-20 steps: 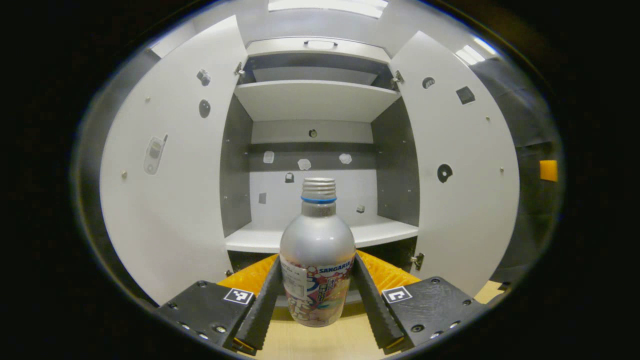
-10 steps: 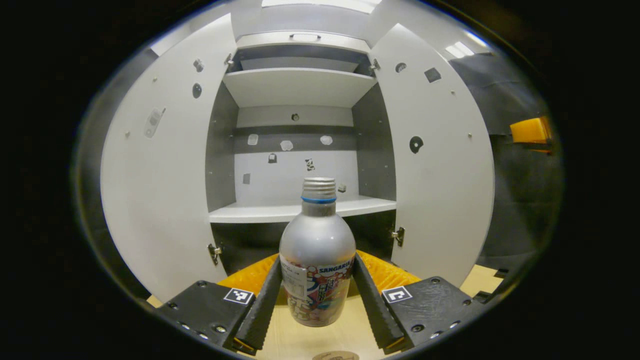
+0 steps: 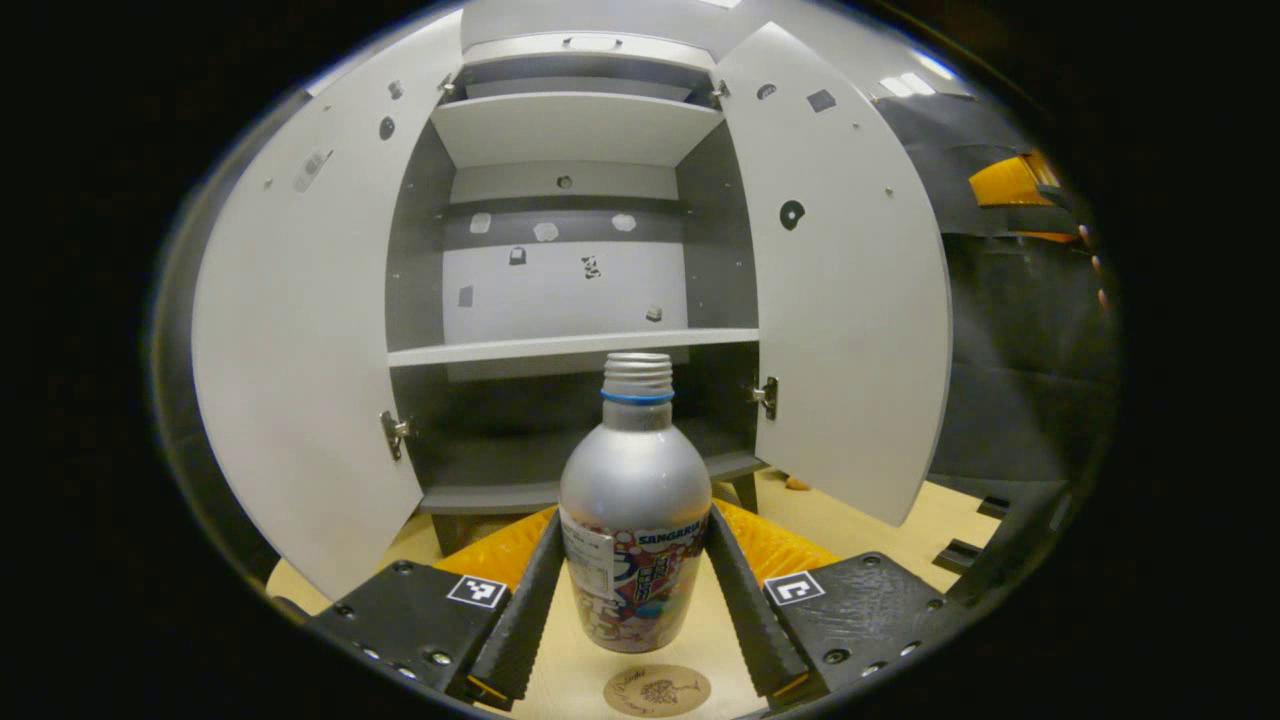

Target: Grasp the bottle in the cabinet with the left hand and place it on the coaster, then close the right door with the right hand and the left door with the left hand.

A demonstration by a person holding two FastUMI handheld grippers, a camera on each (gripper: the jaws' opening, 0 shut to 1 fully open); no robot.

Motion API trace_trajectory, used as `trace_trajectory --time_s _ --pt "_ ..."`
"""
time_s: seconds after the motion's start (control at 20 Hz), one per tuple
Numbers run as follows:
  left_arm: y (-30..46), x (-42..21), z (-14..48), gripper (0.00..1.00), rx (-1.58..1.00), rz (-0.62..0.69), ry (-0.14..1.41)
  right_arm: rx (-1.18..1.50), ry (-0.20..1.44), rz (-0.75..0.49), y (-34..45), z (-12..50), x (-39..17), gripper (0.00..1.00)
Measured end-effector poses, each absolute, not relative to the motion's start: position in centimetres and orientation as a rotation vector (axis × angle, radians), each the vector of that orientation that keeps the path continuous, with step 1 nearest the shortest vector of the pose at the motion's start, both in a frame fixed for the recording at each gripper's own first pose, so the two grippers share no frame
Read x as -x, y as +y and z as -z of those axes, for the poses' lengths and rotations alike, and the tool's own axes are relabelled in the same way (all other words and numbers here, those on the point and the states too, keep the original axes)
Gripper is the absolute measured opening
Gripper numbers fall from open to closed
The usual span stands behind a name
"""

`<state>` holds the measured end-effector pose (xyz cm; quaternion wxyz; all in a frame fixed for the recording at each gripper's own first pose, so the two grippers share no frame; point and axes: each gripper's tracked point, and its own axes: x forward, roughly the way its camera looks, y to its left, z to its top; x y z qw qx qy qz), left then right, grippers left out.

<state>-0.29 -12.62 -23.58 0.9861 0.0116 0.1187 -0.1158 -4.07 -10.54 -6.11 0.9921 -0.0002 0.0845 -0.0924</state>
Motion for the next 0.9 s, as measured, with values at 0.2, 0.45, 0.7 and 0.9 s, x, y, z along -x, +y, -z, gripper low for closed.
trace_trajectory --time_s 0.2,0.45,0.7,0.9 --pt "-13.1 1.3 26.6 0.78 -0.054 0.251 0.296 0.017 0.187 0.208 -11.3 6.3 4.4 0.98" --pt "-13.9 2.8 30.2 0.79 -0.062 0.282 0.366 0.038 0.227 0.222 -11.8 7.1 4.8 0.98" --pt "-14.2 3.4 32.8 0.79 -0.065 0.288 0.407 0.056 0.247 0.221 -11.6 7.3 4.9 0.98" --pt "-13.5 3.8 34.9 0.79 -0.052 0.266 0.443 0.037 0.264 0.222 -11.3 7.5 4.4 0.98"
